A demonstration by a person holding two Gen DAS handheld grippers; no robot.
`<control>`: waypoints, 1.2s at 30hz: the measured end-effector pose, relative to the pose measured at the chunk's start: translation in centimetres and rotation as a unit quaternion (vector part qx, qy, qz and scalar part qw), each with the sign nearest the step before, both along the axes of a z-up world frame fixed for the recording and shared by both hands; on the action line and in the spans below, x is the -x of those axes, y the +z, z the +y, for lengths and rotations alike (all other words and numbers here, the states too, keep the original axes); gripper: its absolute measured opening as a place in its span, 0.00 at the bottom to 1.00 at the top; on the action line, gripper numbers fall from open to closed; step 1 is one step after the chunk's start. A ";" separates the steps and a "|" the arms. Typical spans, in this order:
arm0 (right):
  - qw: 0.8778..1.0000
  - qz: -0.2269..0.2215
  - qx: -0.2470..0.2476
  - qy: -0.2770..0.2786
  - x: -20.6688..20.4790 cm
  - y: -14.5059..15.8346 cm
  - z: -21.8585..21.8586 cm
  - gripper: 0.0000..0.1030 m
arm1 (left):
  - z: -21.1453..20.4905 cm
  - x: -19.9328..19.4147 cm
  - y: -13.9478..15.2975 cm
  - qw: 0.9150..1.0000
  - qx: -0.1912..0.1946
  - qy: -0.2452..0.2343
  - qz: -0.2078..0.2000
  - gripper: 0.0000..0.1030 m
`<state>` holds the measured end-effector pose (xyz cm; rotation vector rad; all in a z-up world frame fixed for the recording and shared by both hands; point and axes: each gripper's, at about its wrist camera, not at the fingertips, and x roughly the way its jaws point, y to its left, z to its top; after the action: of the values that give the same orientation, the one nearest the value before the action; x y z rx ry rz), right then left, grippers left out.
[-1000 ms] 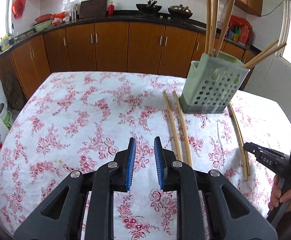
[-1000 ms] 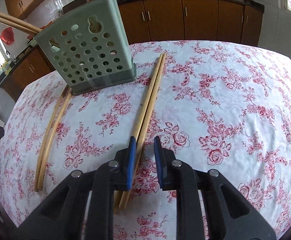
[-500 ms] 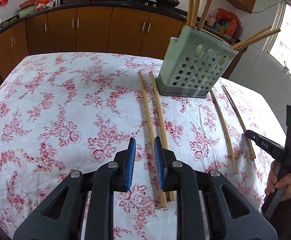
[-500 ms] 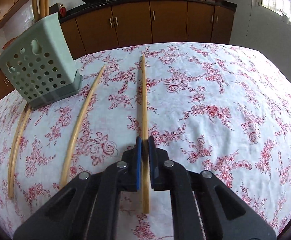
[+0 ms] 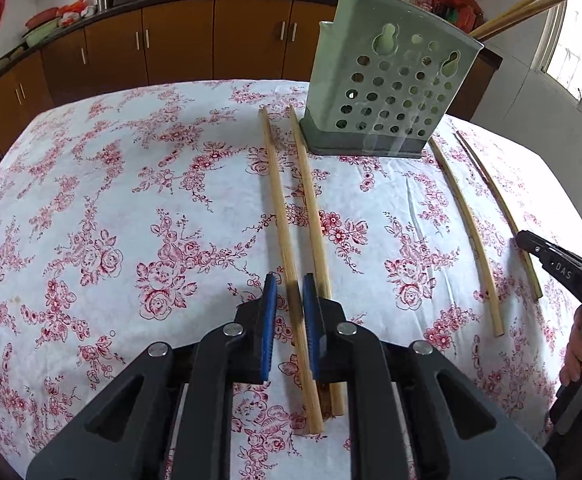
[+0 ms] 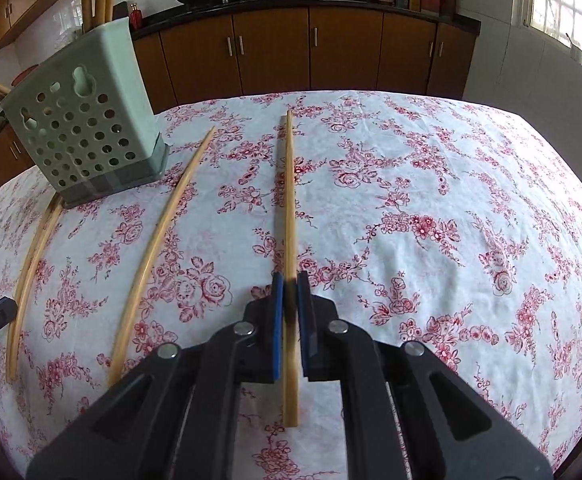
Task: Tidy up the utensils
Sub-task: 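Lower the right tool onto a bamboo chopstick and close it while the left tool grasps another, then lift both chopsticks upright and carry them above the green holder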
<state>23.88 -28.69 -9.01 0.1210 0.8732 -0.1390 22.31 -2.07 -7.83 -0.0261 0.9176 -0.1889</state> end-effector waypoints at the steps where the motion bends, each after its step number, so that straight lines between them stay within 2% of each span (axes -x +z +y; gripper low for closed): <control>1: 1.000 -0.001 0.002 0.001 0.0 0.0 0.1 0.08 | 0.1 -0.1 0.0 1.000 -0.002 0.006 -0.001 0.08; 8: 1.000 -0.005 0.000 0.016 0.7 0.1 0.6 0.08 | 3.8 -1.3 0.2 0.998 -0.007 0.057 0.000 0.07; 12: 1.000 -0.007 -0.003 0.020 1.0 0.0 0.6 0.08 | 5.4 -1.5 0.2 0.999 0.000 0.054 0.001 0.07; 20: 1.000 -0.007 -0.009 0.020 1.0 0.0 0.6 0.09 | 4.8 -0.9 0.0 0.998 -0.004 0.056 -0.017 0.08; 36: 1.000 -0.006 -0.007 0.021 1.0 0.1 0.5 0.09 | 4.8 -0.8 -0.1 0.998 -0.007 0.055 -0.018 0.08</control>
<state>22.90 -28.23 -8.95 0.1171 0.8644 -0.0933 23.15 2.74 -7.90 -0.0608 0.8800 -0.0802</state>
